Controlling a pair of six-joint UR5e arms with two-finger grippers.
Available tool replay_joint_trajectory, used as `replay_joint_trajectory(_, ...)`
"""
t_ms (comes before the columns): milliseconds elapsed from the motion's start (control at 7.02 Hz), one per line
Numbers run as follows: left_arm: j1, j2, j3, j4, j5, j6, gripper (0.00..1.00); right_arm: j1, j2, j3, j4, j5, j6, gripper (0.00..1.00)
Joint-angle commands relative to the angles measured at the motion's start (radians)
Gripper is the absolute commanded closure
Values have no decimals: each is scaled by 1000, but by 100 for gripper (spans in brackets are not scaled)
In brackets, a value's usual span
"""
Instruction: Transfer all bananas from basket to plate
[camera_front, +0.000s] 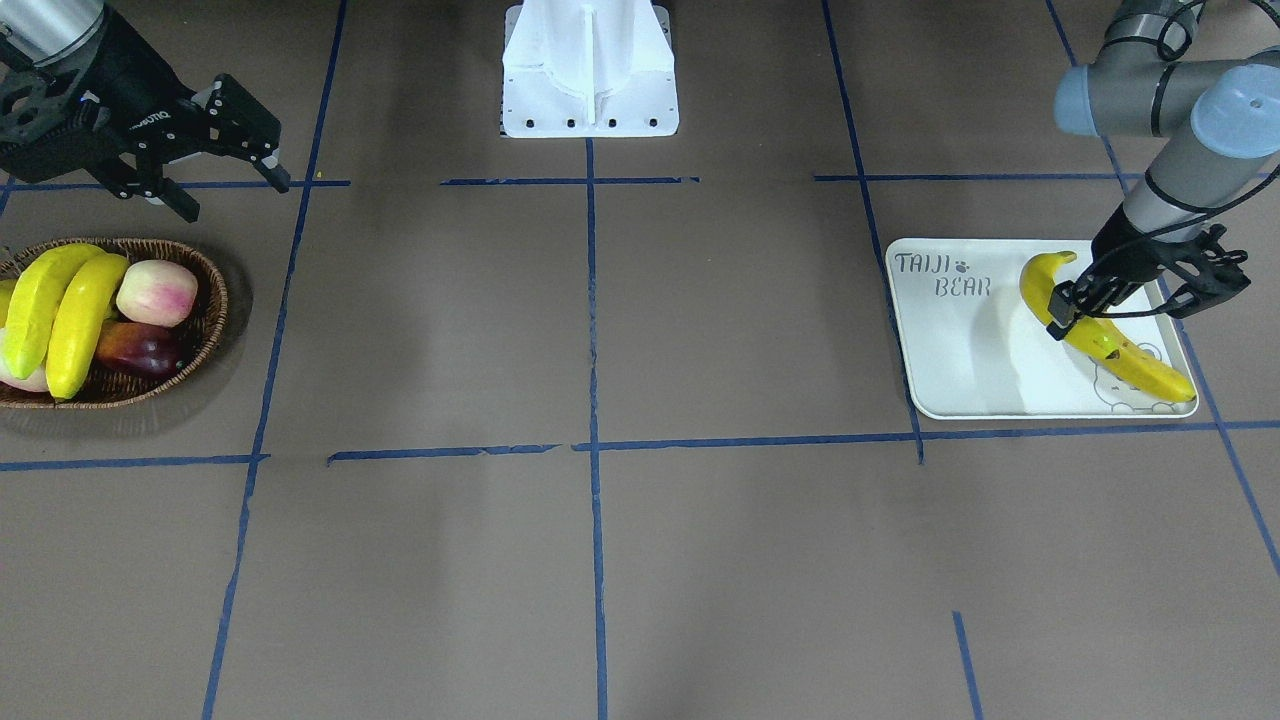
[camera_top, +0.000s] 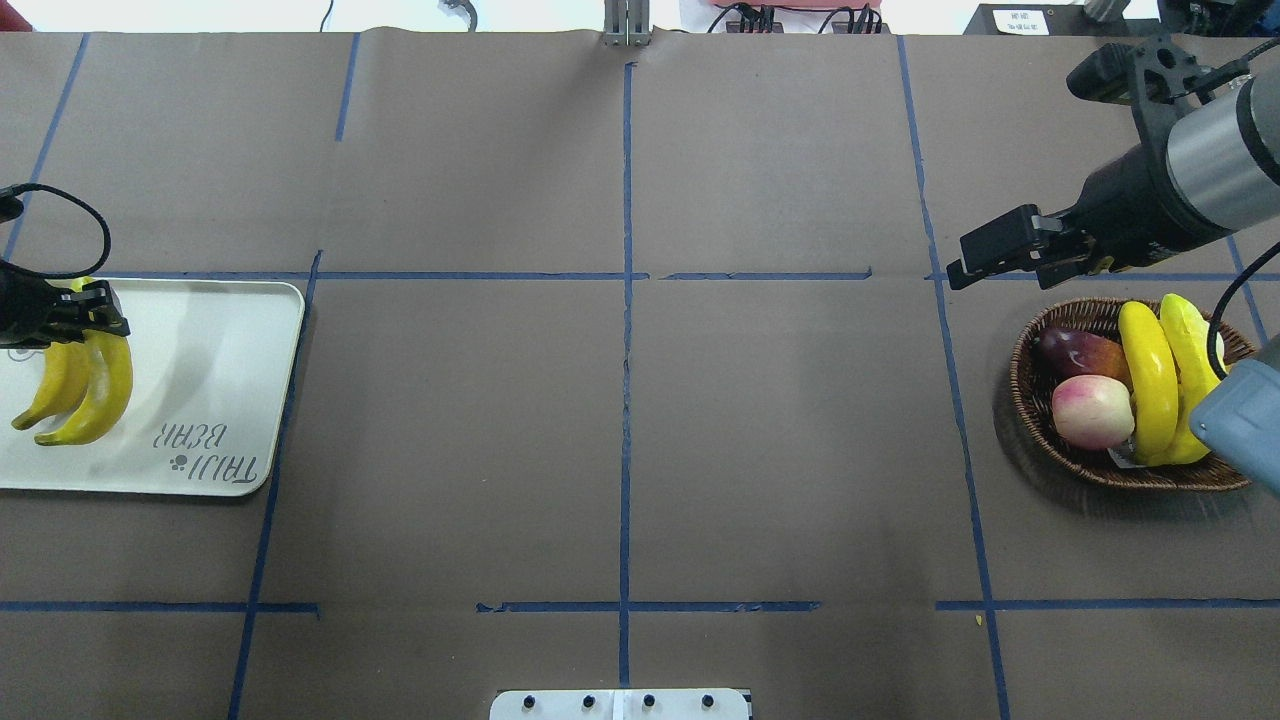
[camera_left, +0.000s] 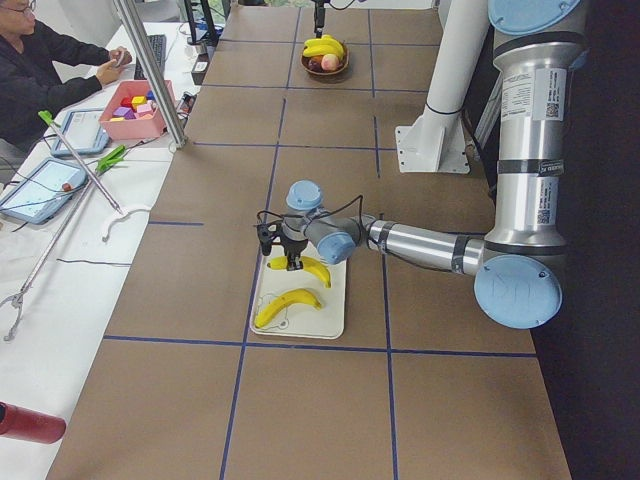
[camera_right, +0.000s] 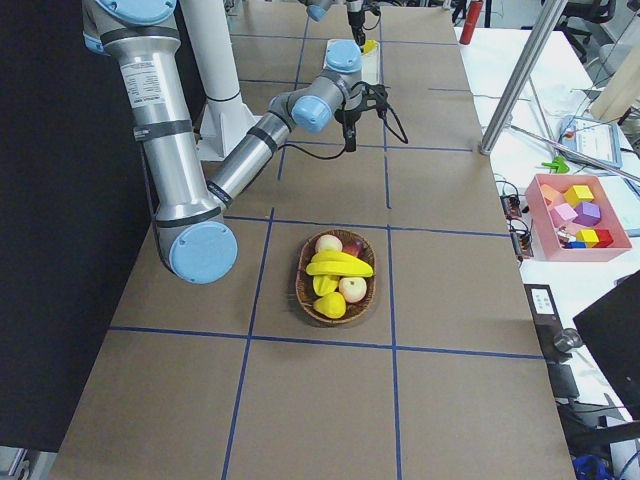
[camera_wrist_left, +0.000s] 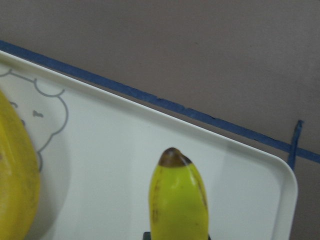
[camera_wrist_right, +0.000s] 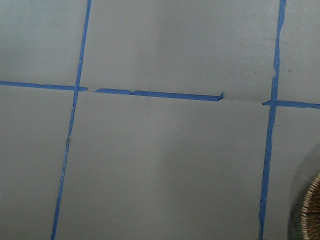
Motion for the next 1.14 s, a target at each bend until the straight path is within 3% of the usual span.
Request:
replay_joint_trajectory(0, -1, -1, 9, 6, 16, 60, 1, 5, -17, 0, -1, 0, -7, 0)
replay_joint_trajectory(285, -10, 5, -20, 4, -46, 112, 0, 28, -57, 0, 0, 0, -42, 0)
replay_joint_trajectory(570, -126, -12, -55, 4, -257, 108, 0, 70, -159, -3, 11, 2, -220, 0)
replay_joint_trajectory(855, -130, -41, -138, 6, -289, 8, 0, 141, -305, -5, 15, 9, -403, 0)
replay_joint_trajectory(997, -125, -67, -152, 6, -286, -81, 0, 161, -380, -6, 69, 26, -396, 0)
